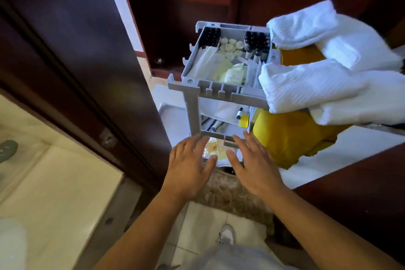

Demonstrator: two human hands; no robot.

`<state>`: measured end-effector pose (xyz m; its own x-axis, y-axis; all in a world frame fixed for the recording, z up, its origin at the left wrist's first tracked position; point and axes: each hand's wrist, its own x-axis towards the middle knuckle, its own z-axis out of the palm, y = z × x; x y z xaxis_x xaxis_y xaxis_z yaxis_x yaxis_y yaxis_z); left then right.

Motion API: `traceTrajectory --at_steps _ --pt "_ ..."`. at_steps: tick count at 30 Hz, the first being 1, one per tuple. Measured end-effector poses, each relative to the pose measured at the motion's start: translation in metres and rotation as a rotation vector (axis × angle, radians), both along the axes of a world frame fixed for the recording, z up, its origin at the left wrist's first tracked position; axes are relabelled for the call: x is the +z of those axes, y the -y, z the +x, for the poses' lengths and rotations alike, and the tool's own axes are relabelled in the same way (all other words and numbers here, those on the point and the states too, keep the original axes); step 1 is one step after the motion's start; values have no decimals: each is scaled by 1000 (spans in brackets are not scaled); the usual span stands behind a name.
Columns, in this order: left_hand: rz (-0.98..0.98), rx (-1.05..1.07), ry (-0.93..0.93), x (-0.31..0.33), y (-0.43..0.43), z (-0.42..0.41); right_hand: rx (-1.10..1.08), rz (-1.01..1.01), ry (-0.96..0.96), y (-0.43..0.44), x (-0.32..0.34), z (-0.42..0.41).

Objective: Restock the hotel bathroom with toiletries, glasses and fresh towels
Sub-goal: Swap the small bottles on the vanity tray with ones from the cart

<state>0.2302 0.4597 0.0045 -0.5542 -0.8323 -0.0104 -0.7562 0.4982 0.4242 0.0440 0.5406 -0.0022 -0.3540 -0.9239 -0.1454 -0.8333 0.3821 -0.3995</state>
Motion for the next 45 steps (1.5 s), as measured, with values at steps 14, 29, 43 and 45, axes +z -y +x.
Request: traceTrajectory --at_steps 14,29,43,45 --pt "-83 -28 -53 36 47 -111 5 -203 -68 38 57 -91" --pt "-57 -126 -35 42 163 -208 -101 -248 -167 136 62 -170" --pt "44 -291 44 20 340 -309 -314 -68 -241 297 43 -266" --pt "47 -314 71 14 364 -321 -316 -18 -227 315 40 -276"
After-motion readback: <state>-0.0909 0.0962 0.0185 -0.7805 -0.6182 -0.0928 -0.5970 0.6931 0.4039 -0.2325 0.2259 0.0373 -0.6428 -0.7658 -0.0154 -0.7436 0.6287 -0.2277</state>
